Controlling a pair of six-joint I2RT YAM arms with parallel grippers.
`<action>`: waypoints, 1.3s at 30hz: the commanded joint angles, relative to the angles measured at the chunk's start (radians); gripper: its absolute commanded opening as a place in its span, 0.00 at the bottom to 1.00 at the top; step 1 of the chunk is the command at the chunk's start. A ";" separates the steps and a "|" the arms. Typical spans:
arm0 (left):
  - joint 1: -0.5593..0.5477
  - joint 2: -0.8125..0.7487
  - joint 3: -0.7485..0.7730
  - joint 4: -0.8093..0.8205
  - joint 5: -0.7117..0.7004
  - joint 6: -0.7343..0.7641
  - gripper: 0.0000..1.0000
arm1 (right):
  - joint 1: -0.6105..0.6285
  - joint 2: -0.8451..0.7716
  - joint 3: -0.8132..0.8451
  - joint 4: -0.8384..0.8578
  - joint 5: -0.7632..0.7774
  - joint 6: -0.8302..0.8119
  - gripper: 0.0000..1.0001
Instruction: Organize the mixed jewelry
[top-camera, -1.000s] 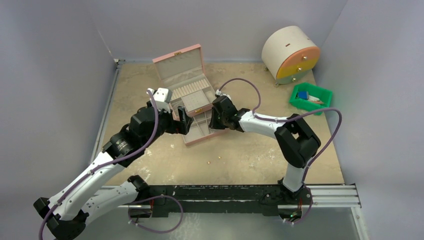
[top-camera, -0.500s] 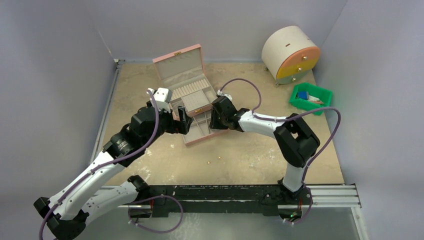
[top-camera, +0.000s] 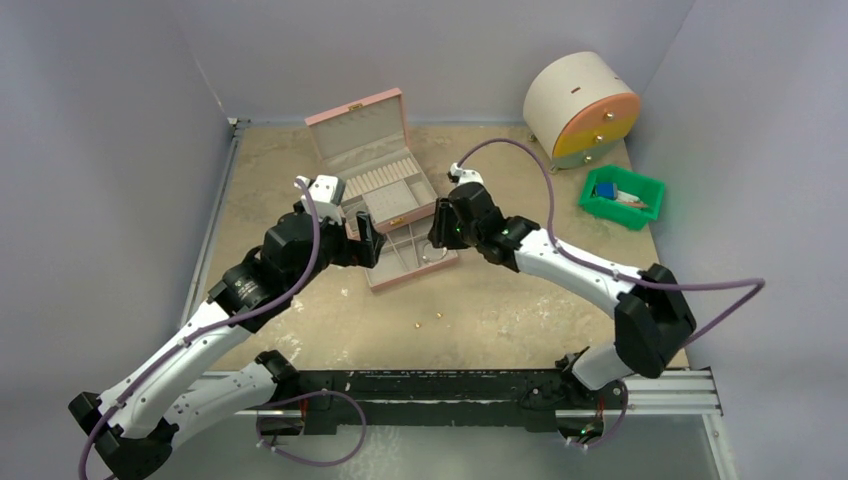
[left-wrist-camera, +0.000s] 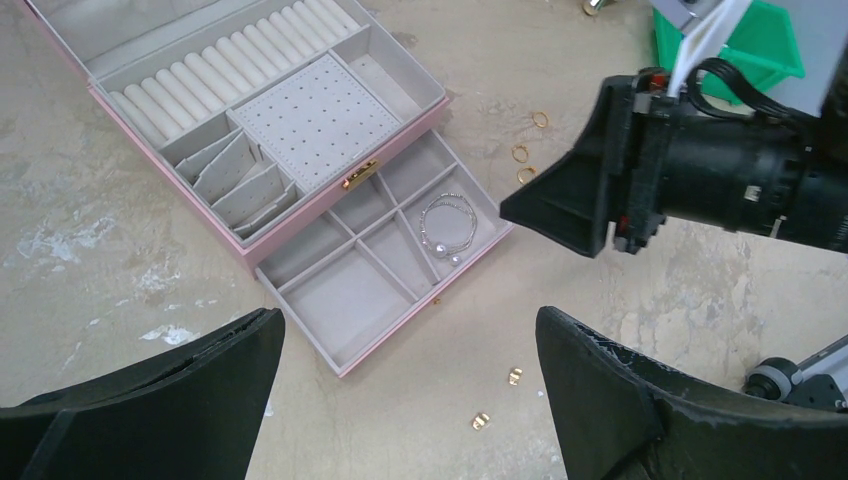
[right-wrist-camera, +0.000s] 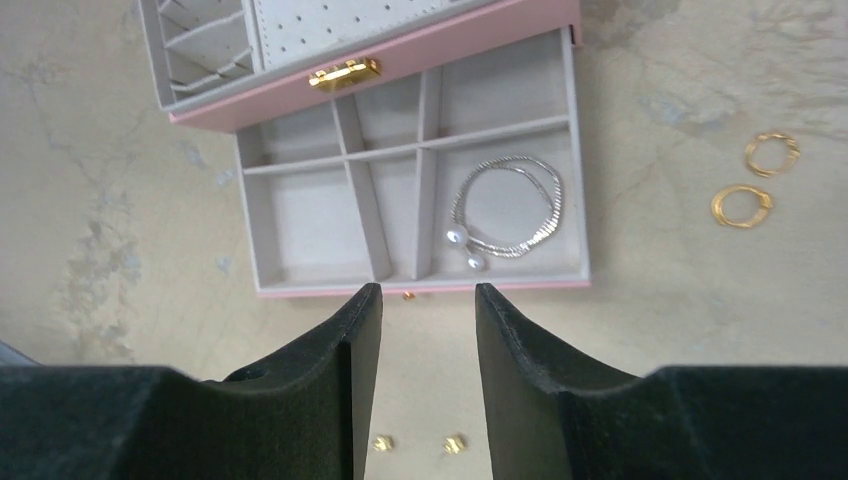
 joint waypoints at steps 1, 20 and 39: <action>0.003 -0.002 0.001 0.026 -0.019 0.009 0.96 | -0.004 -0.103 -0.043 -0.086 0.068 -0.106 0.43; 0.004 -0.012 -0.004 0.018 -0.112 0.006 0.96 | -0.242 -0.298 -0.216 -0.110 0.110 -0.240 0.45; 0.005 -0.017 -0.004 0.013 -0.136 0.007 0.93 | -0.373 0.114 -0.036 0.027 -0.137 -0.272 0.33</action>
